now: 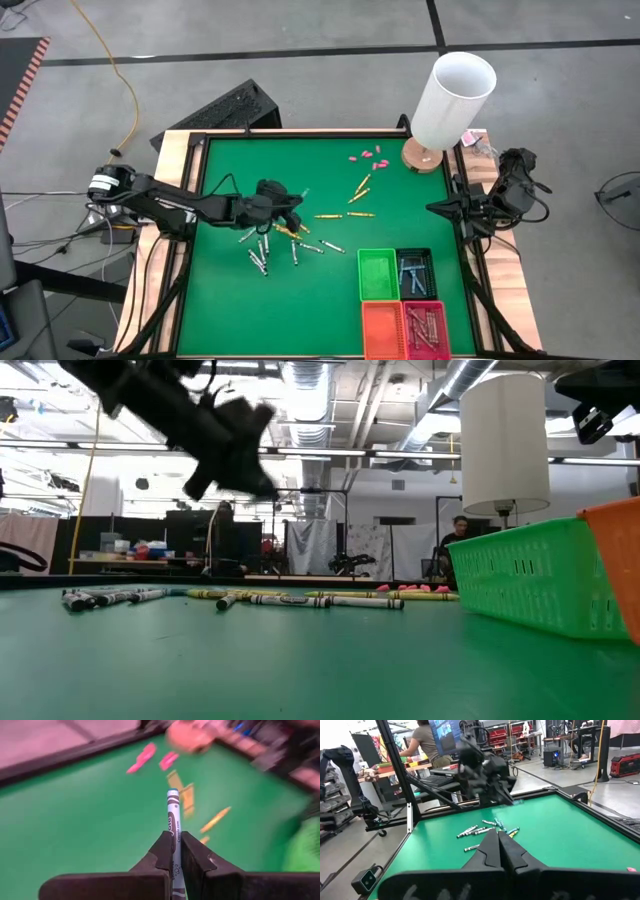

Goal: Sort crayons
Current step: Put the blue crayon into the black bin

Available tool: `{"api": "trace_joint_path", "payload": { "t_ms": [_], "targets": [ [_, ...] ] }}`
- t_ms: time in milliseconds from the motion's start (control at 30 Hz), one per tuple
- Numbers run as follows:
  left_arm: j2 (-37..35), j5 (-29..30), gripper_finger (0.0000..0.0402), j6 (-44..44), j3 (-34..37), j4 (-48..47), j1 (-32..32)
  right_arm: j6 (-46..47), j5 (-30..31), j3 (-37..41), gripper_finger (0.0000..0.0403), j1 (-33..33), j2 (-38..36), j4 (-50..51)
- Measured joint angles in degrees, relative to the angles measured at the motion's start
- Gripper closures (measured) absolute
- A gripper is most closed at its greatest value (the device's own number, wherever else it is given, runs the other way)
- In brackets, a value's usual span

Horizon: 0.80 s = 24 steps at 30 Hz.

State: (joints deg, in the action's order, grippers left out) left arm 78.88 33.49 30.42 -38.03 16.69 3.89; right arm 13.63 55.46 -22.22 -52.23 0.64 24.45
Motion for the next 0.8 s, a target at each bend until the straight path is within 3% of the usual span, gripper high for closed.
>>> {"api": "trace_joint_path", "payload": {
  "t_ms": [267,400,800],
  "targets": [
    [5.22,0.54,0.0399,-10.02,-8.17,11.19,5.72,-0.01,0.01,0.0,0.0403,0.0,0.0,0.05],
    [12.69,-0.53,0.0399,-14.69,-15.34,13.4,7.27,0.07,0.05,0.0,0.0403,-0.02,0.09,0.17],
    [38.56,-15.35,0.0399,-24.74,-44.94,15.28,6.98,1.51,0.17,-0.02,0.0403,0.26,0.05,0.91]
  ]
}}
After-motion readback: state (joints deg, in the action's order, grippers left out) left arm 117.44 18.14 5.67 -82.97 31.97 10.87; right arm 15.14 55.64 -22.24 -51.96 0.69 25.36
